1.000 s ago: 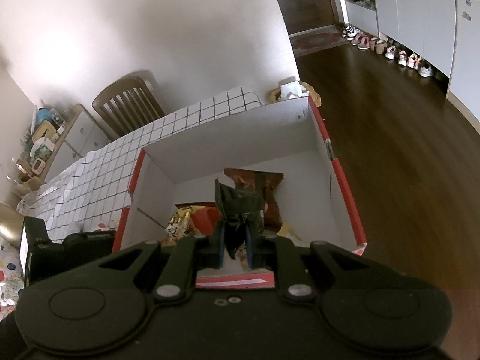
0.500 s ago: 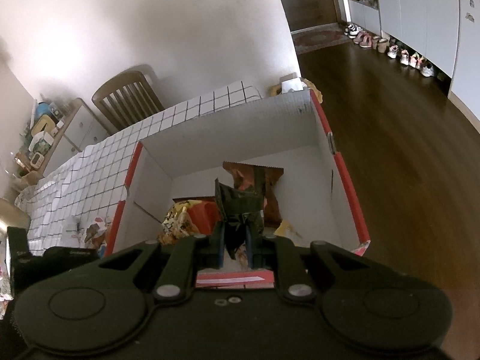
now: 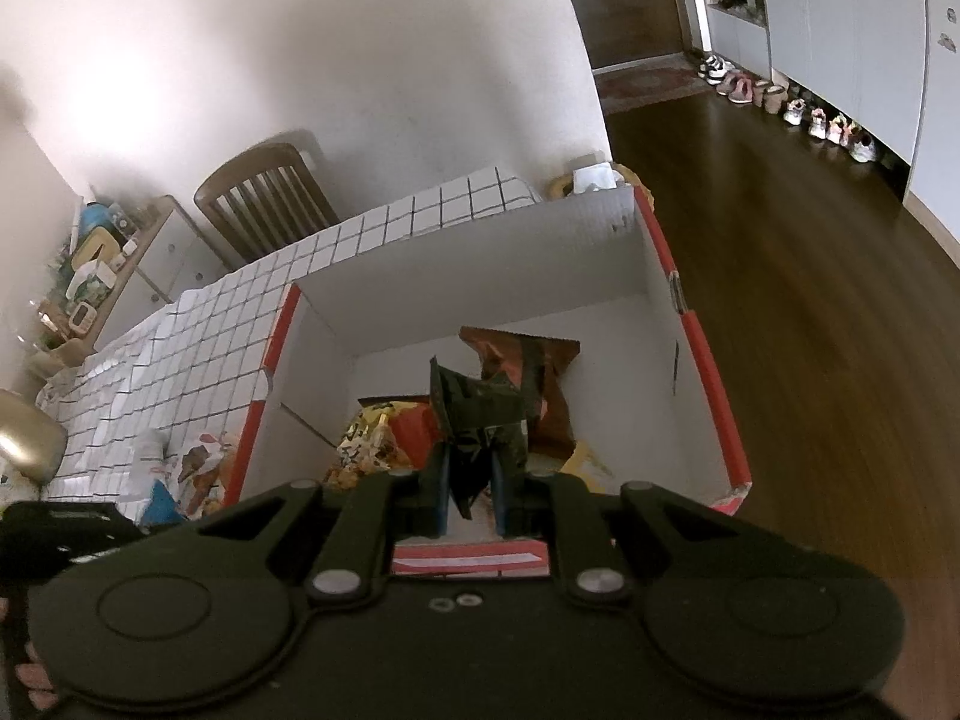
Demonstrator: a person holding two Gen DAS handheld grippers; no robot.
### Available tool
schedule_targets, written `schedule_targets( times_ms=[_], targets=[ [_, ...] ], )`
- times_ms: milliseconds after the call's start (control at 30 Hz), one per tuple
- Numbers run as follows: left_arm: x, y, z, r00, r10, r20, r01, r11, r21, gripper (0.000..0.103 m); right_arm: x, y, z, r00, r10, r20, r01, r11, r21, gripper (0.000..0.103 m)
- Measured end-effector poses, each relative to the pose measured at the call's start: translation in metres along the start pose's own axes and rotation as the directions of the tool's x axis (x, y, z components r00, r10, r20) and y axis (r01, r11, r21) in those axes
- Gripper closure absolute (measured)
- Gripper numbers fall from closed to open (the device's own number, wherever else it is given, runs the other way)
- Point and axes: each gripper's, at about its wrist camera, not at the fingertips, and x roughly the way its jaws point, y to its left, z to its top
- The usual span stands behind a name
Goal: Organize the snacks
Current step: 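Carry the blue packet over the box with the left gripper while the right holds the black packet, then open both grippers to drop the blue and black packets into the box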
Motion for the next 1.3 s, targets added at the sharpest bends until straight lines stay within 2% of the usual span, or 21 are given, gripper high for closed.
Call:
schedule_targets(
  times_ms=[200, 333, 500, 800, 1033, 1133, 1167, 1200, 1267, 1300],
  targets=[
    [-0.004, -0.071, 0.015, 0.997, -0.065, 0.036, 0.058, 0.985, 0.162, 0.067, 0.002, -0.007, 0.002, 1.0, -0.007, 0.003, 0.007, 1.0, 0.009, 0.091],
    [0.023, -0.117, 0.021, 0.995, -0.097, -0.005, 0.095, 0.967, 0.237, 0.067, 0.003, -0.012, 0.004, 1.0, -0.021, 0.007, 0.021, 1.0, 0.012, 0.091],
    [0.068, -0.157, 0.015, 0.998, -0.051, -0.036, 0.06, 0.938, 0.341, 0.067, 0.013, -0.019, 0.003, 0.999, -0.047, -0.01, 0.047, 0.999, 0.007, 0.091],
    [0.124, -0.187, 0.015, 0.998, 0.04, -0.05, -0.014, 0.902, 0.431, 0.067, 0.027, -0.031, 0.002, 0.998, -0.061, -0.033, 0.062, 0.998, 0.026, 0.09],
    [0.141, -0.192, 0.01, 0.993, 0.081, -0.081, -0.033, 0.879, 0.475, 0.065, 0.036, -0.034, 0.001, 0.997, -0.053, -0.053, 0.055, 0.998, 0.035, 0.087],
    [0.146, -0.191, 0.011, 0.991, 0.085, -0.1, -0.029, 0.882, 0.471, 0.065, 0.038, -0.035, 0.001, 0.997, -0.044, -0.064, 0.046, 0.998, 0.038, 0.083],
    [0.147, -0.19, 0.011, 0.991, 0.086, -0.104, -0.027, 0.884, 0.467, 0.064, 0.039, -0.035, 0.001, 0.997, -0.043, -0.064, 0.045, 0.998, 0.037, 0.083],
    [0.147, -0.188, 0.011, 0.991, 0.085, -0.108, -0.026, 0.886, 0.463, 0.054, 0.038, -0.035, 0.002, 0.997, -0.04, -0.064, 0.043, 0.998, 0.037, 0.082],
    [0.145, -0.187, 0.012, 0.991, 0.085, -0.107, -0.027, 0.888, 0.458, 0.04, 0.037, -0.035, 0.002, 0.997, -0.033, -0.064, 0.035, 0.999, 0.038, 0.08],
    [0.142, -0.185, 0.013, 0.992, 0.084, -0.099, -0.03, 0.889, 0.456, 0.04, 0.036, -0.035, 0.002, 0.997, -0.031, -0.064, 0.033, 0.999, 0.037, 0.079]
  ],
)
